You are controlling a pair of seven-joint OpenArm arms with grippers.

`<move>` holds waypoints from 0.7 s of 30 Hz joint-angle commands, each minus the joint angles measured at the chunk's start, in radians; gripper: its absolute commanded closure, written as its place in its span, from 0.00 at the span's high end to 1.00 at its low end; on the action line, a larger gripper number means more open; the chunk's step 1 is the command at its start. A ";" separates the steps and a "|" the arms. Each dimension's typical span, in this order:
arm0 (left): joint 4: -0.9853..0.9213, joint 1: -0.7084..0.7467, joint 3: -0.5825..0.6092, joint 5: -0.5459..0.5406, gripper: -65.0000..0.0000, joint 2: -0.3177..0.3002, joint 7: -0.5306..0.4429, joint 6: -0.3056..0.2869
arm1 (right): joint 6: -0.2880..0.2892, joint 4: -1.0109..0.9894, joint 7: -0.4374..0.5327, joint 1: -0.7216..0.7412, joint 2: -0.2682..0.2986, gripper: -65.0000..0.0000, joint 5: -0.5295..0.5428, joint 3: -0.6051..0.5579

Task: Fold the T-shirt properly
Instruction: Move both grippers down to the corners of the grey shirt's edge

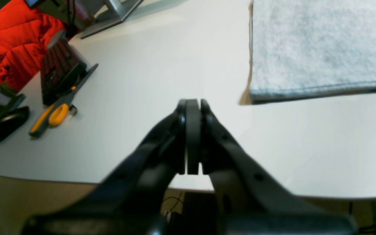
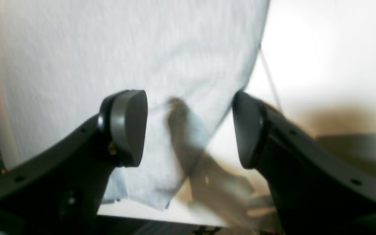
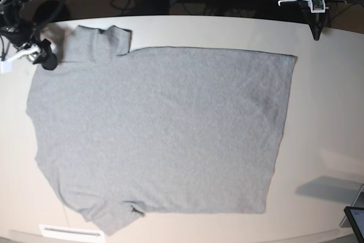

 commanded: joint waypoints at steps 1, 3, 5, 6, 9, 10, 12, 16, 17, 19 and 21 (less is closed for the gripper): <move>0.000 0.014 -0.014 -0.005 0.01 -0.010 -0.026 0.009 | 0.001 0.003 -0.016 -0.011 0.004 0.61 -0.009 0.003; -0.010 0.012 -0.014 -0.005 0.01 -0.010 -0.026 0.009 | 0.001 0.001 -0.016 -0.007 0.004 0.60 -0.007 0.002; -0.012 0.009 -0.014 -0.005 0.01 -0.010 -0.026 0.009 | 0.001 0.001 -0.016 -0.001 0.003 0.60 -0.007 0.002; -0.012 0.009 -0.014 -0.005 0.01 -0.010 -0.026 0.009 | 0.001 0.001 -0.016 -0.001 0.001 0.60 -0.007 0.002; -0.012 0.006 -0.014 -0.005 0.01 -0.010 -0.026 0.009 | 0.001 0.001 -0.018 0.002 0.000 0.60 -0.007 0.002; -0.012 0.006 -0.014 -0.005 0.01 -0.010 -0.026 0.009 | 0.001 0.001 -0.018 0.002 0.000 0.60 -0.007 0.002; -0.012 0.004 -0.014 -0.005 0.01 -0.010 -0.026 0.009 | 0.001 -0.001 -0.018 0.003 0.000 0.60 -0.007 0.002; -0.012 0.004 -0.011 -0.005 0.01 -0.010 -0.026 0.009 | 0.001 -0.001 -0.018 0.003 -0.002 0.46 -0.007 0.002; -0.012 0.004 -0.010 -0.005 0.01 -0.010 -0.026 0.009 | 0.001 -0.001 -0.018 0.003 -0.002 0.42 -0.007 0.002; -0.012 0.004 -0.010 -0.005 0.01 -0.010 -0.026 0.009 | 0.001 -0.001 -0.018 0.003 -0.002 0.36 -0.007 0.002; -0.012 0.004 -0.010 -0.005 0.01 -0.010 -0.026 0.009 | 0.001 -0.001 -0.018 0.003 -0.002 0.31 -0.007 0.002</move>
